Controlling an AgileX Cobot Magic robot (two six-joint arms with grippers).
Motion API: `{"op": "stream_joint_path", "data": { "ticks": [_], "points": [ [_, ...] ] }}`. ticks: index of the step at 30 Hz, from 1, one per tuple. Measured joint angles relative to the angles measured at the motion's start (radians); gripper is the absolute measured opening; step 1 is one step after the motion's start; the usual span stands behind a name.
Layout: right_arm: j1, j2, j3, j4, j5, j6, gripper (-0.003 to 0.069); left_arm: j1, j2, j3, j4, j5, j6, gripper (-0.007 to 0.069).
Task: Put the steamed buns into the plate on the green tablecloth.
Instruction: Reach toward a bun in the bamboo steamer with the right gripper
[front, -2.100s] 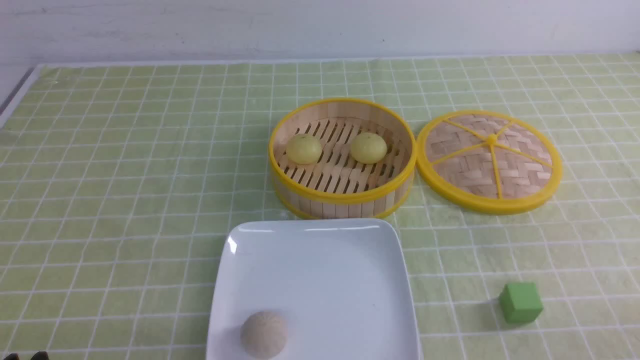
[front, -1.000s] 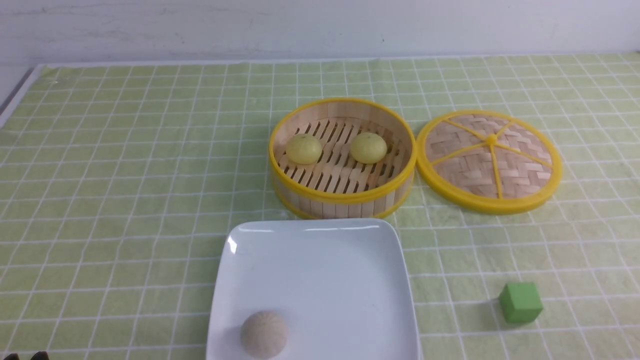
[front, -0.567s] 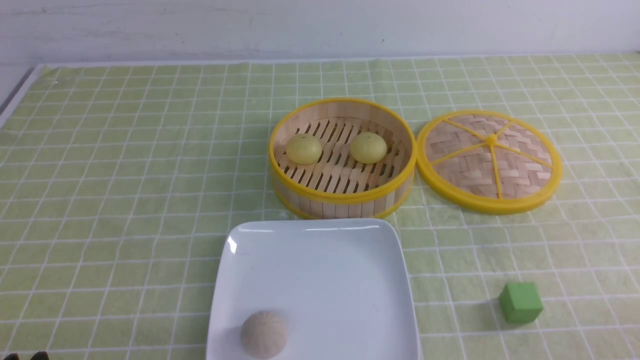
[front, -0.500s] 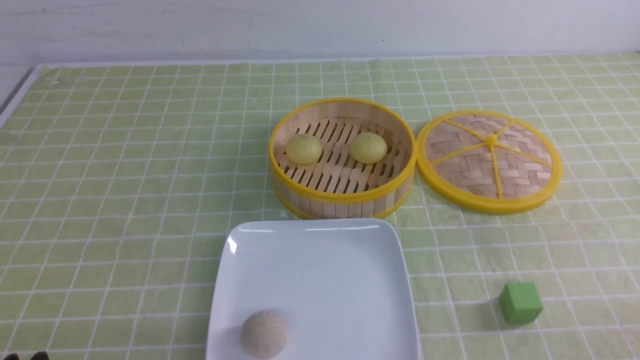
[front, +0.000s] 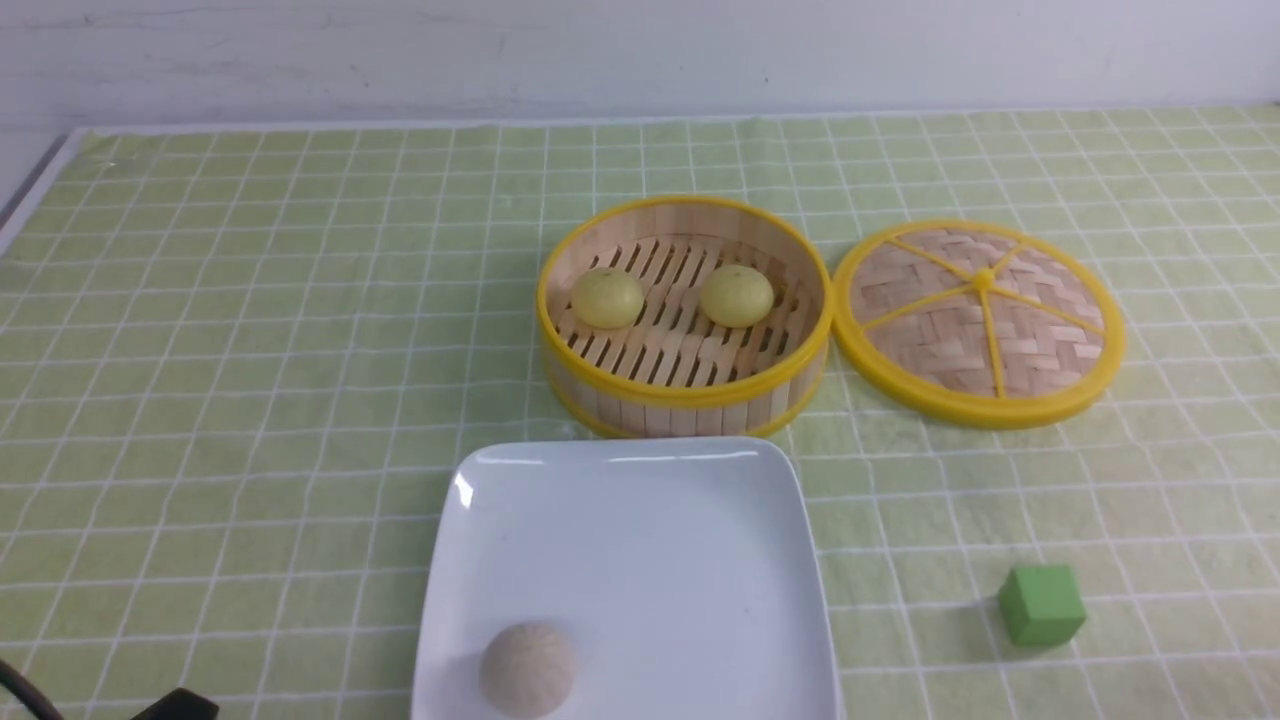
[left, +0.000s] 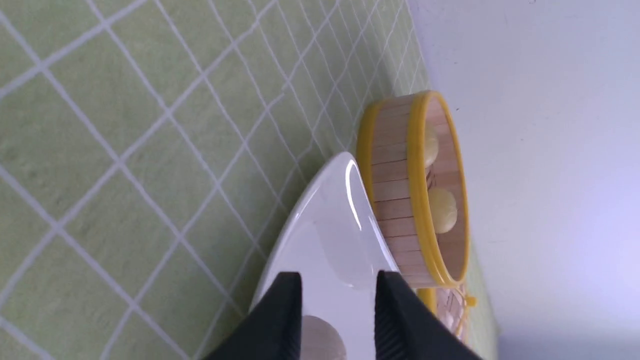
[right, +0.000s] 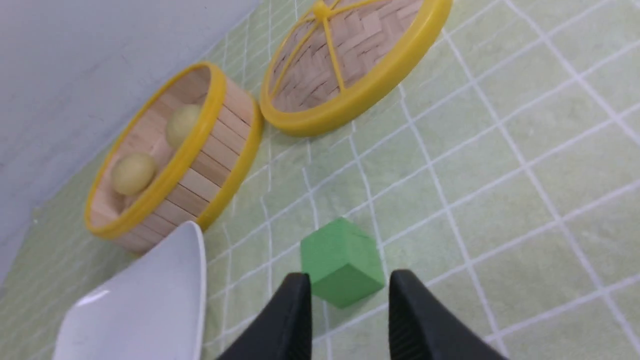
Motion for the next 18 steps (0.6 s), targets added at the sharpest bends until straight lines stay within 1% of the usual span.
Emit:
{"op": "stream_joint_path", "data": {
  "ticks": [3, 5, 7, 8, 9, 10, 11, 13, 14, 15, 16, 17, 18],
  "points": [
    [0.000, 0.000, 0.000, 0.002, -0.016, 0.004, 0.0240, 0.000, 0.000, 0.001, -0.005, -0.023, -0.001, 0.0235],
    [0.000, 0.000, 0.000, 0.010, -0.037, 0.006, 0.0239, 0.000, 0.000, -0.011, -0.004, -0.029, 0.041, 0.0209],
    [0.000, 0.000, -0.004, 0.034, -0.057, 0.008, 0.0225, 0.000, 0.000, -0.062, 0.002, -0.027, 0.122, 0.0164],
    [0.000, 0.000, -0.004, 0.034, -0.057, 0.008, 0.0223, 0.000, 0.000, -0.079, 0.005, -0.027, 0.131, 0.0150],
    [0.000, 0.000, -0.029, 0.037, -0.058, 0.010, 0.0194, 0.000, 0.000, -0.146, 0.020, -0.028, 0.197, 0.0098],
    [0.000, 0.000, -0.056, 0.033, -0.058, 0.010, 0.0173, 0.000, 0.000, -0.188, 0.032, -0.027, 0.233, 0.0065],
    [0.000, 0.005, -0.090, 0.016, -0.058, 0.010, 0.0135, 0.000, 0.007, -0.249, 0.050, -0.014, 0.278, 0.0030],
    [0.000, 0.028, -0.147, -0.028, -0.041, 0.010, 0.0090, 0.000, 0.041, -0.307, 0.072, 0.021, 0.315, 0.0011],
    [0.000, 0.070, -0.218, -0.081, 0.025, 0.010, 0.0030, 0.000, 0.098, -0.366, 0.103, 0.093, 0.335, 0.0002],
    [0.000, 0.109, -0.276, -0.117, 0.094, 0.010, 0.0002, 0.000, 0.151, -0.399, 0.128, 0.161, 0.342, 0.0002],
    [0.000, 0.162, -0.351, -0.155, 0.200, 0.007, -0.0008, 0.000, 0.225, -0.428, 0.159, 0.254, 0.347, 0.0002],
    [0.000, 0.162, -0.351, -0.155, 0.200, 0.007, -0.0010, 0.000, 0.237, -0.434, 0.165, 0.270, 0.347, 0.0002],
    [0.000, 0.232, -0.440, -0.190, 0.338, -0.018, -0.0012, 0.000, 0.332, -0.445, 0.203, 0.377, 0.350, 0.0002]
  ]
}}
